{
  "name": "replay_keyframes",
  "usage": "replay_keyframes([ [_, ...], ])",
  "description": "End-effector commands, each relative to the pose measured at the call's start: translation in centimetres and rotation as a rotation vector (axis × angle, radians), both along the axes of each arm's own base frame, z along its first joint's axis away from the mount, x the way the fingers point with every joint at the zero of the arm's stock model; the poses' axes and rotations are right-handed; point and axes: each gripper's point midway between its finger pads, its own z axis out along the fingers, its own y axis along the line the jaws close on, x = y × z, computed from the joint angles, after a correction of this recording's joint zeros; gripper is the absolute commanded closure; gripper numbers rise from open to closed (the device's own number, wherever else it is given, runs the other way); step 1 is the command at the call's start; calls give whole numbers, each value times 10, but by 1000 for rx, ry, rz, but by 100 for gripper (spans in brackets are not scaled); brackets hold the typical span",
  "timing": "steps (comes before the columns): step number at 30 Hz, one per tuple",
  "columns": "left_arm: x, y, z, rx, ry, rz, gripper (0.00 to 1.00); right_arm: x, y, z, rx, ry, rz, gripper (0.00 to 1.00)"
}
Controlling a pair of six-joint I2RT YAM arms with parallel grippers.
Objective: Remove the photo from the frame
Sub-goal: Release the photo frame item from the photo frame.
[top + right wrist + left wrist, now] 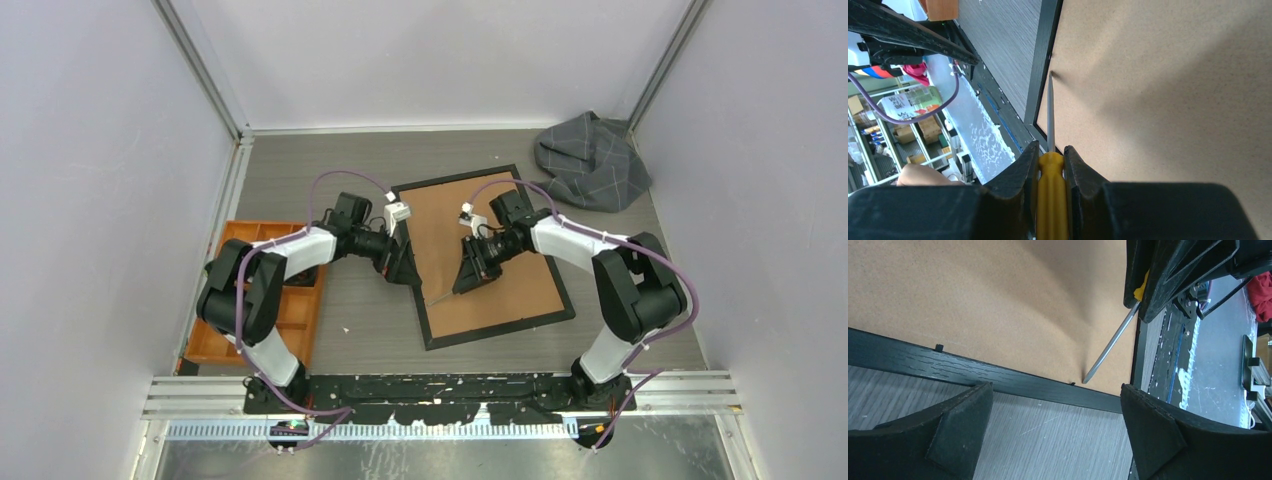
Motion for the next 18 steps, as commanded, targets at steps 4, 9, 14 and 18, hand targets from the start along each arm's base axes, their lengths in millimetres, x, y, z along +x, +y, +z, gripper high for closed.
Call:
replay_keyframes([
  [4, 2, -8, 1, -60, -3, -29, 5, 21, 9, 8, 22, -63, 8, 99],
  [9, 2, -9, -4, -59, 19, -31, 10, 23, 10, 8, 26, -61, 10, 99],
  [14, 7, -6, 0, -49, 19, -35, 10, 26, 10, 8, 29, -66, 7, 99],
  [18, 9, 0, 5, -24, 27, -28, 10, 29, 8, 7, 31, -67, 1, 99],
])
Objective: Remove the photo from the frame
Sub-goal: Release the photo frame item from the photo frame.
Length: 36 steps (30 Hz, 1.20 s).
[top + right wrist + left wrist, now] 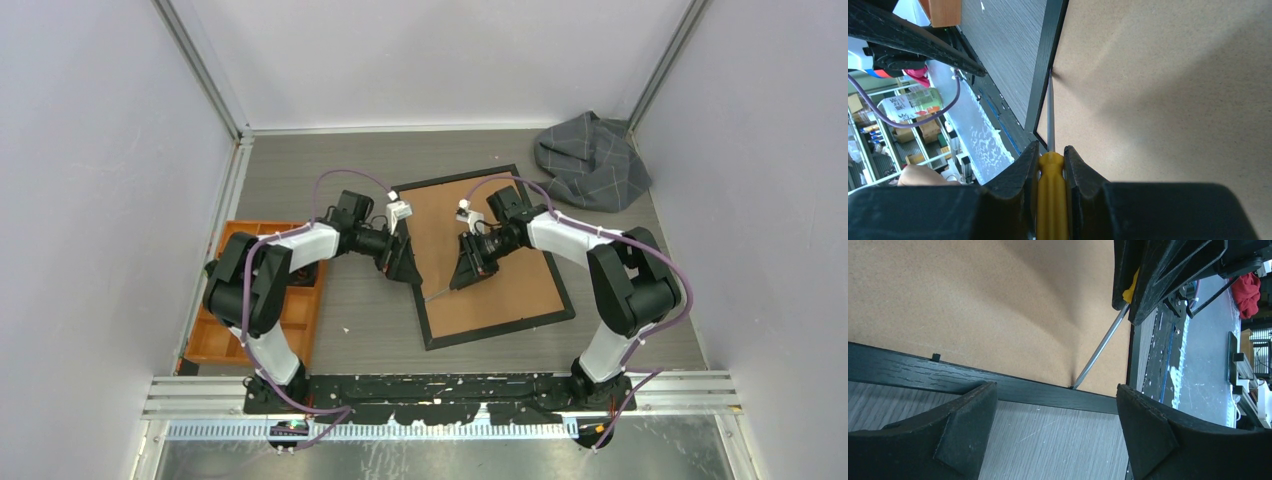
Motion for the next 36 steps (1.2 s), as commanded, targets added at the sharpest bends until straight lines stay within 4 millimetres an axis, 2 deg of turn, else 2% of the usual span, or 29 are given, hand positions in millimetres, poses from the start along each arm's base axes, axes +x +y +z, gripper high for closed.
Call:
replay_keyframes([
  [1, 8, 6, 9, 21, -9, 2, 10, 16, 3, 7, 23, -57, 0, 99],
  [5, 9, 9, 13, 39, -9, 3, 9, 16, 4, 9, 29, -57, 3, 99],
  [20, 9, 11, -16, 121, 180, 13, 14, 31, 5, 8, 32, -70, -18, 99],
  [28, 15, 10, -30, 165, 228, 48, 20, 17, -1, 5, 16, -51, 29, 99],
  [33, 23, 10, -37, 228, 201, 75, 19, 17, -5, 10, 10, -81, 30, 99],
  [36, 24, 12, -27, 227, 165, 67, 17, 27, -17, 22, 26, -110, -7, 99],
])
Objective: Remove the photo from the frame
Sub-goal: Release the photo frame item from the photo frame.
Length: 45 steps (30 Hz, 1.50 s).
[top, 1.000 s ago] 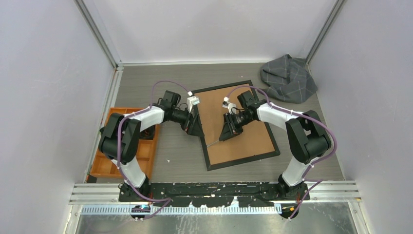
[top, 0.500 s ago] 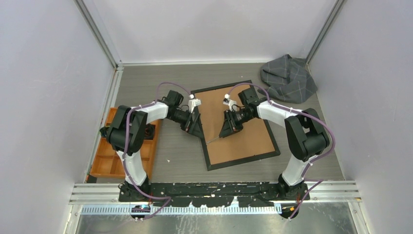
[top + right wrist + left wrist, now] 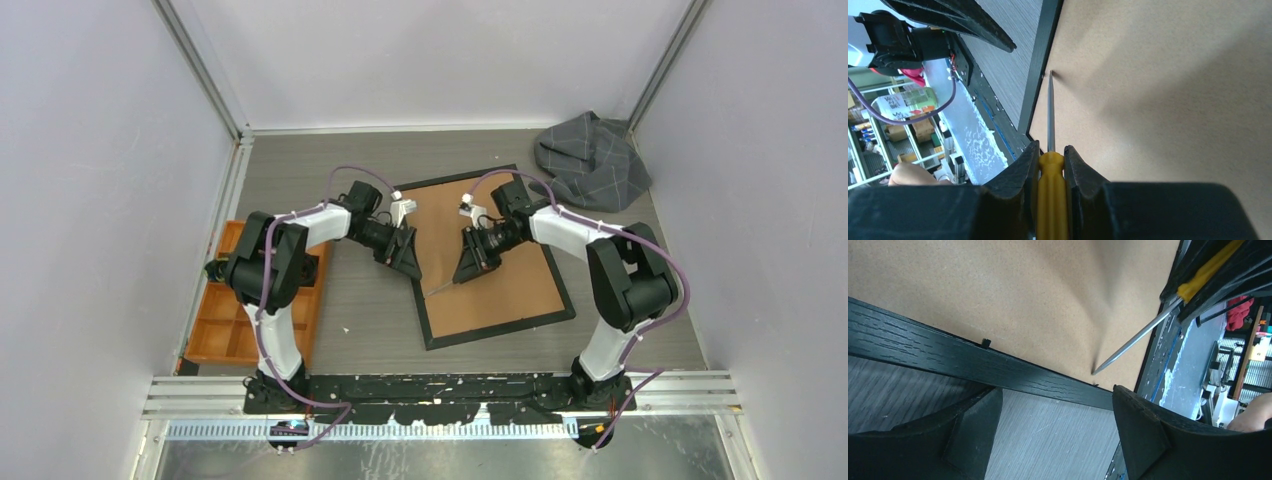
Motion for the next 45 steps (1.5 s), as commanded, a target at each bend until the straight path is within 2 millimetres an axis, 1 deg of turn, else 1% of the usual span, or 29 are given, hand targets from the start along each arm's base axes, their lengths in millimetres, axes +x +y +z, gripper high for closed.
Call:
replay_keyframes([
  [1, 10, 6, 9, 49, -87, 4, 16, 17, -17, 32, 27, -99, -43, 99],
  [2, 10, 8, 13, 42, -100, 7, 16, 23, -24, 36, 35, -112, -68, 99],
  [3, 13, 11, 22, 29, -121, 17, 15, 27, -31, 43, 44, -132, -94, 99],
  [5, 23, 17, 44, 4, -173, 43, 14, 40, -48, 58, 44, -196, -163, 99],
  [7, 37, 24, 66, -8, -246, 72, 13, 55, -69, 68, 4, -268, -255, 99],
  [10, 70, 33, 98, 13, -392, 119, 5, 80, -107, 77, -86, -380, -418, 99],
  [12, 96, 33, 114, 38, -488, 140, 1, 91, -129, 81, -144, -443, -498, 99],
  [14, 122, 29, 125, 38, -549, 145, 0, 98, -144, 86, -174, -477, -550, 99],
  [15, 138, 25, 136, 32, -586, 145, 0, 99, -148, 89, -179, -488, -563, 99],
  [16, 147, 23, 127, 44, -581, 135, 0, 100, -151, 91, -179, -497, -570, 99],
  [18, 174, 18, 122, 91, -634, 99, 0, 101, -155, 94, -181, -511, -584, 99],
  [19, 190, 17, 123, 122, -673, 89, 0, 101, -158, 95, -181, -513, -592, 99],
  [20, 205, 19, 119, 162, -700, 89, 0, 101, -158, 95, -178, -515, -594, 99],
  [21, 220, 22, 111, 200, -724, 80, 0, 103, -165, 95, -181, -513, -616, 99],
  [23, 241, 28, 95, 281, -765, 50, 0, 104, -173, 96, -180, -509, -641, 99],
  [25, 256, 35, 77, 353, -780, 25, 0, 105, -177, 98, -177, -510, -659, 99],
  [26, 261, 37, 62, 380, -770, 1, 0, 105, -177, 100, -173, -512, -660, 99],
  [27, 262, 39, 52, 403, -763, -24, 0, 104, -178, 100, -171, -516, -662, 99],
  [29, 266, 42, 37, 457, -757, -63, 0, 104, -179, 103, -173, -528, -667, 99],
  [33, 266, 49, 16, 540, -744, -118, 0, 105, -181, 103, -173, -537, -674, 99],
  [36, 267, 53, 9, 589, -749, -124, 1, 106, -181, 102, -168, -526, -678, 99],
  [39, 275, 61, 5, 649, -762, -84, 2, 106, -180, 100, -163, -515, -679, 99],
  [42, 281, 72, 2, 721, -758, -38, 6, 105, -178, 101, -152, -511, -677, 99],
  [45, 280, 86, -3, 798, -737, -27, 11, 105, -177, 103, -146, -514, -677, 99],
])
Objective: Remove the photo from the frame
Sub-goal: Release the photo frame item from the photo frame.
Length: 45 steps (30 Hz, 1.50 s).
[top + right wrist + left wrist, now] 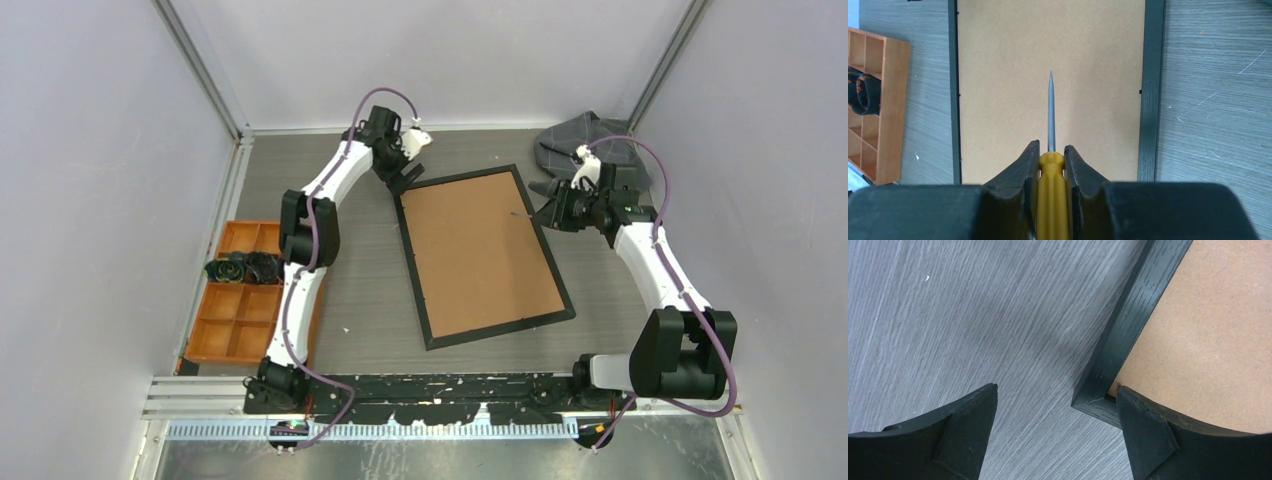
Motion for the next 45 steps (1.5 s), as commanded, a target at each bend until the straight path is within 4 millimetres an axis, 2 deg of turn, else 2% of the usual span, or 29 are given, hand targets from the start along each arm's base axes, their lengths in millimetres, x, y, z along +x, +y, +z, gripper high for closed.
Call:
replay_keyframes([
  [1, 4, 41, -13, 197, -14, 108, 11, 5, 2, 18, 17, -70, 5, 99],
  [7, -17, 81, -14, 293, 43, 203, 18, 4, 6, 14, 40, -49, 18, 99],
  [11, -35, 108, -18, 291, 118, 262, 22, 10, -4, 2, -18, -30, -27, 99],
  [15, -52, 122, -19, 263, 162, 287, 25, 14, -10, -11, -109, -5, -53, 99],
  [18, -58, 125, -14, 229, 169, 305, 30, 12, -4, -21, -199, 20, -15, 99],
  [21, -62, 118, -2, 168, 178, 310, 35, 9, 0, -22, -262, 26, 22, 99],
  [23, -61, 112, 14, 128, 152, 307, 31, 0, 4, -19, -321, 39, 88, 99],
  [24, -59, 107, 23, 94, 136, 303, 26, -7, 7, -17, -354, 36, 130, 99],
  [28, -60, 83, 76, -56, 54, 241, 15, -28, 15, -11, -401, -9, 213, 99],
  [29, -66, 75, 95, -106, 29, 204, 12, -33, 18, -9, -394, -13, 229, 99],
  [31, -86, 59, 118, -183, 4, 87, 4, -44, 25, -5, -375, -11, 270, 99],
  [33, -117, 46, 119, -202, -16, -77, 0, -53, 35, -3, -355, -10, 315, 99],
  [36, -159, 44, 101, -108, -125, -355, 0, -65, 55, 1, -271, -13, 389, 99],
  [39, -189, 52, 76, 4, -241, -604, 0, -68, 69, 1, -215, -4, 431, 99],
  [41, -206, 55, 64, 80, -300, -798, 0, -67, 71, -3, -211, 6, 433, 99],
  [45, -226, 46, 54, 89, -339, -947, 0, -68, 71, -13, -215, 31, 437, 99],
])
